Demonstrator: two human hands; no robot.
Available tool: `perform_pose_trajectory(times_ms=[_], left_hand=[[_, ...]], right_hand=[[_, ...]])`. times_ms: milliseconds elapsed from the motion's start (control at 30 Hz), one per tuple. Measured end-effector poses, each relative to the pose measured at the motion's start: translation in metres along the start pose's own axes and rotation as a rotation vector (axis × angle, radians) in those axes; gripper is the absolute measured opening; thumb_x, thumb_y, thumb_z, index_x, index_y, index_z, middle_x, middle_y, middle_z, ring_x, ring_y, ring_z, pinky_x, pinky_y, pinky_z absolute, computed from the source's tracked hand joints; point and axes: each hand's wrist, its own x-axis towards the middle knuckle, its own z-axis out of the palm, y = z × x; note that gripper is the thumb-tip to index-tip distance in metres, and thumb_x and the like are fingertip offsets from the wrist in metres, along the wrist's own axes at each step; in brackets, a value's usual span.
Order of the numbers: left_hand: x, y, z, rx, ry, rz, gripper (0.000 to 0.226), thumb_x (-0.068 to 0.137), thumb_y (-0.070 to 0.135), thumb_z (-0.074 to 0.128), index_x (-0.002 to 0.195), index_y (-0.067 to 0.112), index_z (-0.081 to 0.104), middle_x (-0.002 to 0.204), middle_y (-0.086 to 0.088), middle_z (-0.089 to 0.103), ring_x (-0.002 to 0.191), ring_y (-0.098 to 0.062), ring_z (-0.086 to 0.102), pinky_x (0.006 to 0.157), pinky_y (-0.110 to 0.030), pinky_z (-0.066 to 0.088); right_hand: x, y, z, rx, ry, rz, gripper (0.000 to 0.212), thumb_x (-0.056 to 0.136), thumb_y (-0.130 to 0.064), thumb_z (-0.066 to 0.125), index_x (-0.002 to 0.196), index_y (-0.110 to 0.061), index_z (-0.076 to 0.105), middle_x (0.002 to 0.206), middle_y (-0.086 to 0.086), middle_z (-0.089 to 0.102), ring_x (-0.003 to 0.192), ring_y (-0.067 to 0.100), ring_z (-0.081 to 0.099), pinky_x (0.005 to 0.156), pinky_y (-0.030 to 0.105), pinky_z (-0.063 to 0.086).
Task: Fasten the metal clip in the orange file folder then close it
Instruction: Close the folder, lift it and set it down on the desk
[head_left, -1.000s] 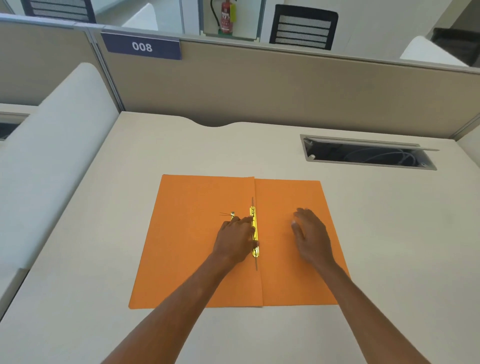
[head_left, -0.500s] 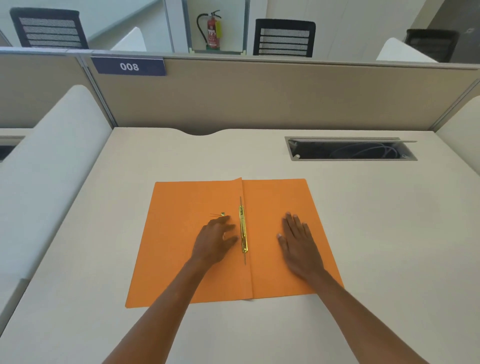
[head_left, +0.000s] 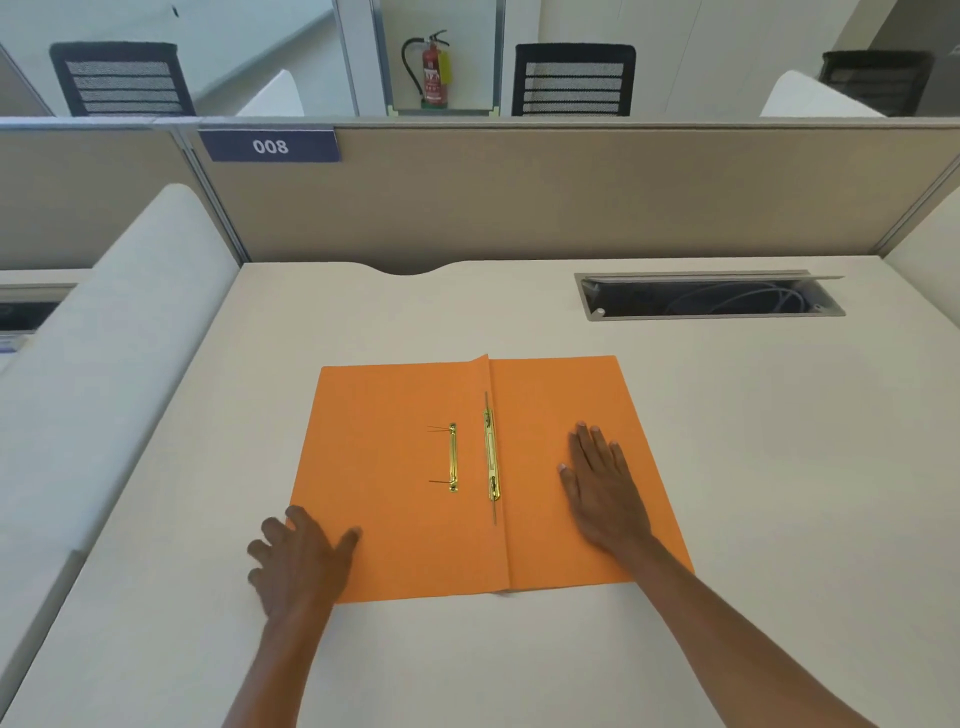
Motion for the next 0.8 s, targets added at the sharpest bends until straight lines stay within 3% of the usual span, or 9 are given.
perform_pose_trajectory(times_ms=[300,433,567,800], left_hand=[[0.019,-0.002,-0.015,-0.346,-0.098,-0.196,0.073,0.081,0.044,0.072,0.132,0.007,0.036,0.133,-0.021,0.035,0.119,-0.047,0.040,0.092,-0.057,0.042],[0.006,0.000,-0.011,-0.235,-0.080,-0.150,0.074,0.077,0.056,0.071,0.125,0.008,0.041,0.127,-0.018,0.035,0.120,-0.043,0.037,0.086,-0.056,0.043],[-0.007,0.000,-0.004,-0.057,-0.060,-0.141,0.087,0.074,0.064,0.068,0.134,0.010,0.035,0.125,-0.015,0.037,0.118,-0.040,0.038,0.082,-0.053,0.045],[0.009,0.001,-0.009,-0.082,-0.133,-0.198,0.102,0.067,0.061,0.077,0.141,0.012,0.026,0.131,-0.018,0.037,0.119,-0.043,0.039,0.089,-0.053,0.043]], right_hand=[[0.000,0.000,0.002,0.000,0.007,0.012,0.064,0.101,-0.047,0.011,0.155,-0.014,0.007,0.165,0.001,0.004,0.152,0.017,-0.002,0.124,0.040,0.001],[0.000,-0.001,0.000,0.001,0.008,0.011,0.063,0.102,-0.046,0.013,0.155,-0.014,0.008,0.165,0.002,0.005,0.152,0.018,-0.001,0.124,0.040,0.001],[-0.001,-0.001,-0.001,0.002,0.004,0.011,0.063,0.102,-0.046,0.014,0.155,-0.014,0.007,0.165,0.002,0.004,0.152,0.017,-0.002,0.124,0.039,-0.001],[-0.002,-0.002,-0.003,-0.001,-0.007,0.006,0.063,0.102,-0.046,0.013,0.155,-0.014,0.004,0.165,0.002,0.001,0.152,0.017,-0.005,0.124,0.040,-0.002]])
